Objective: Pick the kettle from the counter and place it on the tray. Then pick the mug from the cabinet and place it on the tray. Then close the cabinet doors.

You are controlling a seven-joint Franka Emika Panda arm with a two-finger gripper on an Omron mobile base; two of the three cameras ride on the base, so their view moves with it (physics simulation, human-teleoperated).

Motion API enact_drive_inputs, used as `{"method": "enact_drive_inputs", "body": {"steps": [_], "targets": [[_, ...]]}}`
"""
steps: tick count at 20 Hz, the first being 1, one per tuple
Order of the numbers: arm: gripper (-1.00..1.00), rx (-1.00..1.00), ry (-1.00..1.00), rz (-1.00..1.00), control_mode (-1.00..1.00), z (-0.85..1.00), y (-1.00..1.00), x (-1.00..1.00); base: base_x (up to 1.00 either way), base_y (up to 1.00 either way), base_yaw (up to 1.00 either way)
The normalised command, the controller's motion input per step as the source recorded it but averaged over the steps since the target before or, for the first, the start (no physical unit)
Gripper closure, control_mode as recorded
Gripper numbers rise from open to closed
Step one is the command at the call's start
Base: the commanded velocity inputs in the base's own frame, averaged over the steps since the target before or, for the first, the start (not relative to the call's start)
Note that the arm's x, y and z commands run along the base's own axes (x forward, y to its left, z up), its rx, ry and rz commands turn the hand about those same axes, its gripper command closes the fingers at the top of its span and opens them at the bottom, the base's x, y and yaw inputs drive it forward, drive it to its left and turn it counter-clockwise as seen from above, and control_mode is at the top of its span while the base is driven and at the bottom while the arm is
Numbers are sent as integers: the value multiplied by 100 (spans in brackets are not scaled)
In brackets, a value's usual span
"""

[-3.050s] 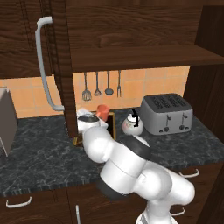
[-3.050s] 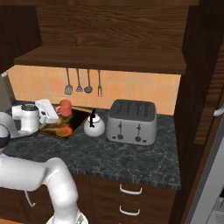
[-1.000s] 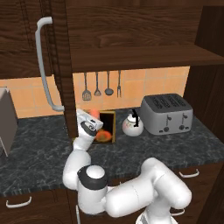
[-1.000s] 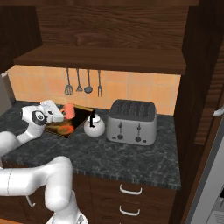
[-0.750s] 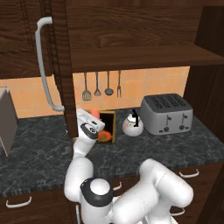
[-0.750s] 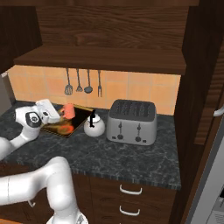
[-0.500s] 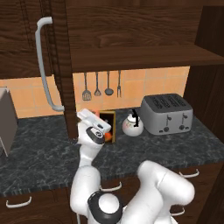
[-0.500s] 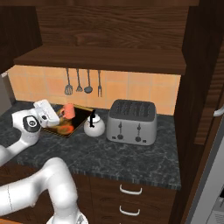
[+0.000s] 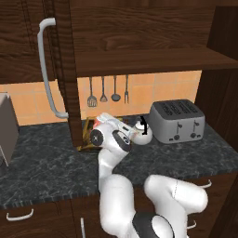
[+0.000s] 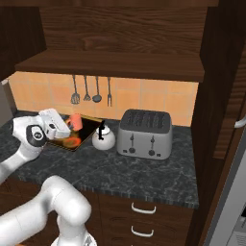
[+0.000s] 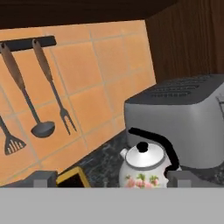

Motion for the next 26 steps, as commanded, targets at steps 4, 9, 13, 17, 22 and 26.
{"method": "enact_drive_inputs", "body": {"steps": [4,9,13,17,22,26], "targets": [[-100,0,23,8,-100,43,-49,-55,0,0,0],[-100,5,25,15,-100,11,-51,-42,0,0,0],[-100,27,7,17,-100,-9,-66,-22,0,0,0],[-100,11,22,23,-100,11,-45,0,0,0,0],[-100,9,17,27,-100,-2,-17,28,0,0,0],[-100,10,12,23,-100,-15,0,66,0,0,0]]}}
